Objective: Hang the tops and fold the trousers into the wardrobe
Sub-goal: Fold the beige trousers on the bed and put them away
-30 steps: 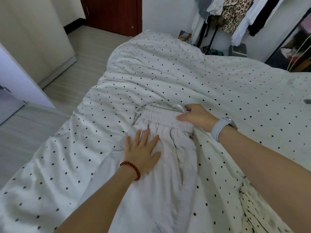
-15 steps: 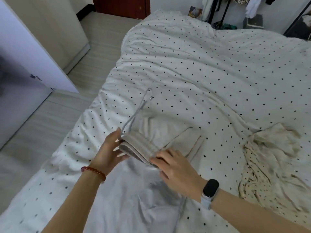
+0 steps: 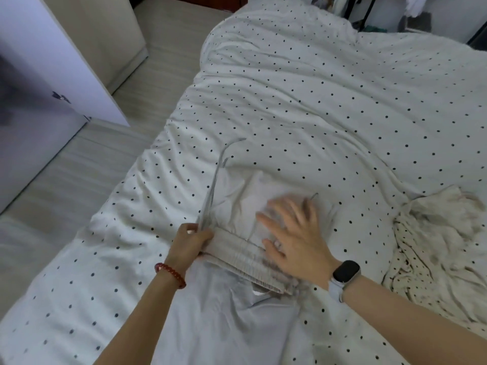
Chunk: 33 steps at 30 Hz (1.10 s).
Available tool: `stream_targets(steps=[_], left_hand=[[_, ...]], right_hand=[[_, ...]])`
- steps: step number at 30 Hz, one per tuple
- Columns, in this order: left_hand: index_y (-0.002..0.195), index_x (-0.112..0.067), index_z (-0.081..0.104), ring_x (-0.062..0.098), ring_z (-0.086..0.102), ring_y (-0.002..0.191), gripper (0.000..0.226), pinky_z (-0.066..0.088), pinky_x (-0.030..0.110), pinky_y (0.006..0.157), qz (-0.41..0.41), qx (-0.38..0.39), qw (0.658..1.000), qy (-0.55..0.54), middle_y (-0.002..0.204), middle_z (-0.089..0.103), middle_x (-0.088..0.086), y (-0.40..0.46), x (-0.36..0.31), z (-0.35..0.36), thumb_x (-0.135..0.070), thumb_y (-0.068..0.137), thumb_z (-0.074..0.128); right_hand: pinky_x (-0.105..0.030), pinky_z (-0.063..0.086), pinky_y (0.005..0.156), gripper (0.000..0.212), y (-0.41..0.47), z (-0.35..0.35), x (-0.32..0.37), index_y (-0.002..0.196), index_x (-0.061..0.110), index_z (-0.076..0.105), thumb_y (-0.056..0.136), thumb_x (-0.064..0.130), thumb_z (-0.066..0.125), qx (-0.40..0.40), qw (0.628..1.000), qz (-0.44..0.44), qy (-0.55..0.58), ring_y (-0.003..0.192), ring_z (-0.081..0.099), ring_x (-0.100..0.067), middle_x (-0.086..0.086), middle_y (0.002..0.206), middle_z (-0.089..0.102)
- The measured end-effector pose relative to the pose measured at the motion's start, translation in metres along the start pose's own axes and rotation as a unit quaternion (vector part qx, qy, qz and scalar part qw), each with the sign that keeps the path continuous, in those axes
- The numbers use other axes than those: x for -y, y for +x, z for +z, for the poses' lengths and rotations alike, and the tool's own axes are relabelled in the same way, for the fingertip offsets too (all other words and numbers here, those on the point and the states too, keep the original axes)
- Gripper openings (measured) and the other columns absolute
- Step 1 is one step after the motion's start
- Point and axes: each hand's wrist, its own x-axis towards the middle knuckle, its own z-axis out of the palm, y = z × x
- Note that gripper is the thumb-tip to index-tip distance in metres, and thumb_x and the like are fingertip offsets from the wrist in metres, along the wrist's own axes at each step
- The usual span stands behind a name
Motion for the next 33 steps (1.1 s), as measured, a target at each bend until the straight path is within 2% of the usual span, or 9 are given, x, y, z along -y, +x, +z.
stream_targets(steps=[2, 5, 10, 16, 21, 24, 27, 30, 33], left_hand=[[0.136, -0.007, 0.034, 0.027, 0.049, 0.108, 0.065, 0.041, 0.04, 0.088, 0.09, -0.135, 0.975, 0.155, 0.118, 0.051, 0.012, -0.004, 0.012, 0.007, -0.02, 0.082, 0.066], [0.137, -0.008, 0.037, 0.037, 0.035, 0.129, 0.056, 0.034, 0.052, 0.1, 0.351, -0.266, 0.844, 0.304, 0.139, 0.04, 0.019, 0.0, 0.01, 0.025, -0.021, 0.085, 0.053], [0.147, -0.017, 0.021, 0.026, 0.007, 0.142, 0.057, 0.008, 0.05, 0.114, 0.508, -0.09, 0.732, 0.445, 0.153, 0.023, 0.011, 0.039, -0.027, 0.072, -0.035, 0.093, 0.019], [0.128, -0.037, -0.04, 0.008, -0.033, 0.132, 0.061, -0.019, 0.039, 0.11, 0.344, -0.053, 0.74, 0.576, 0.149, -0.034, -0.007, 0.09, -0.013, 0.081, -0.062, 0.075, -0.021], [0.148, -0.032, -0.004, 0.018, -0.003, 0.145, 0.058, 0.001, 0.047, 0.116, 0.269, -0.068, 0.854, 0.44, 0.158, -0.005, -0.006, 0.087, -0.019, 0.038, -0.05, 0.097, 0.016], [0.148, -0.027, 0.019, 0.022, 0.026, 0.139, 0.054, 0.026, 0.044, 0.112, 0.216, -0.026, 0.859, 0.463, 0.155, 0.02, -0.001, 0.076, -0.011, 0.01, -0.048, 0.098, 0.022], [0.098, -0.015, 0.059, 0.026, 0.056, 0.088, 0.035, 0.046, 0.032, 0.074, 0.161, -0.058, 0.861, 0.479, 0.108, 0.063, 0.011, 0.051, 0.003, -0.004, -0.034, 0.098, 0.03], [0.081, -0.01, 0.063, 0.023, 0.052, 0.074, 0.039, 0.039, 0.027, 0.065, 0.122, -0.125, 0.839, 0.516, 0.079, 0.057, 0.004, 0.02, 0.011, -0.017, -0.031, 0.096, 0.034], [0.078, -0.014, 0.072, 0.024, 0.051, 0.095, 0.045, 0.038, 0.032, 0.08, 0.151, -0.194, 0.801, 0.547, 0.083, 0.05, 0.001, -0.002, 0.025, -0.023, -0.036, 0.094, 0.037]], right_hand=[[-0.07, 0.018, 0.102, 0.054, 0.001, 0.011, -0.009, 0.131, 0.026, 0.045, 0.083, 0.05, 0.041, 0.08, 0.995, 0.018, -0.054, 0.133, 0.029, -0.038, -0.014, 0.143, 0.038], [-0.072, 0.022, 0.1, 0.054, -0.003, 0.02, -0.015, 0.132, 0.023, 0.046, 0.086, 0.049, 0.036, 0.104, 0.992, 0.039, -0.053, 0.135, 0.027, -0.039, -0.015, 0.144, 0.041], [-0.068, 0.021, 0.101, 0.055, 0.018, 0.023, -0.013, 0.137, 0.013, 0.043, 0.091, 0.039, 0.029, 0.048, 0.981, 0.18, -0.047, 0.134, 0.033, -0.039, -0.018, 0.145, 0.039], [-0.064, 0.02, 0.105, 0.054, 0.0, 0.05, -0.044, 0.139, 0.022, 0.04, 0.091, 0.045, 0.029, 0.113, 0.973, 0.195, -0.048, 0.137, 0.026, -0.025, -0.008, 0.147, 0.038], [-0.059, 0.016, 0.109, 0.067, -0.01, 0.029, -0.068, 0.145, 0.022, 0.032, 0.088, 0.052, 0.015, 0.126, 0.975, 0.181, 0.0, 0.14, 0.025, -0.03, 0.003, 0.154, 0.025], [-0.046, 0.018, 0.111, 0.059, 0.003, 0.008, -0.072, 0.143, 0.017, 0.033, 0.092, 0.045, 0.027, 0.075, 0.966, 0.234, 0.079, 0.136, 0.032, -0.024, -0.004, 0.151, 0.031], [-0.039, 0.025, 0.105, 0.053, 0.013, 0.001, -0.068, 0.143, 0.016, 0.032, 0.094, 0.033, 0.044, 0.078, 0.96, 0.264, 0.055, 0.128, 0.039, -0.025, -0.005, 0.14, 0.044], [-0.039, 0.029, 0.1, 0.053, 0.02, -0.002, -0.059, 0.142, 0.015, 0.033, 0.093, 0.034, 0.044, 0.101, 0.95, 0.291, 0.04, 0.127, 0.036, -0.027, -0.008, 0.138, 0.045], [-0.04, 0.03, 0.097, 0.052, 0.025, -0.006, -0.052, 0.139, 0.012, 0.036, 0.092, 0.032, 0.046, 0.098, 0.948, 0.303, 0.01, 0.123, 0.038, -0.029, -0.013, 0.132, 0.047]])
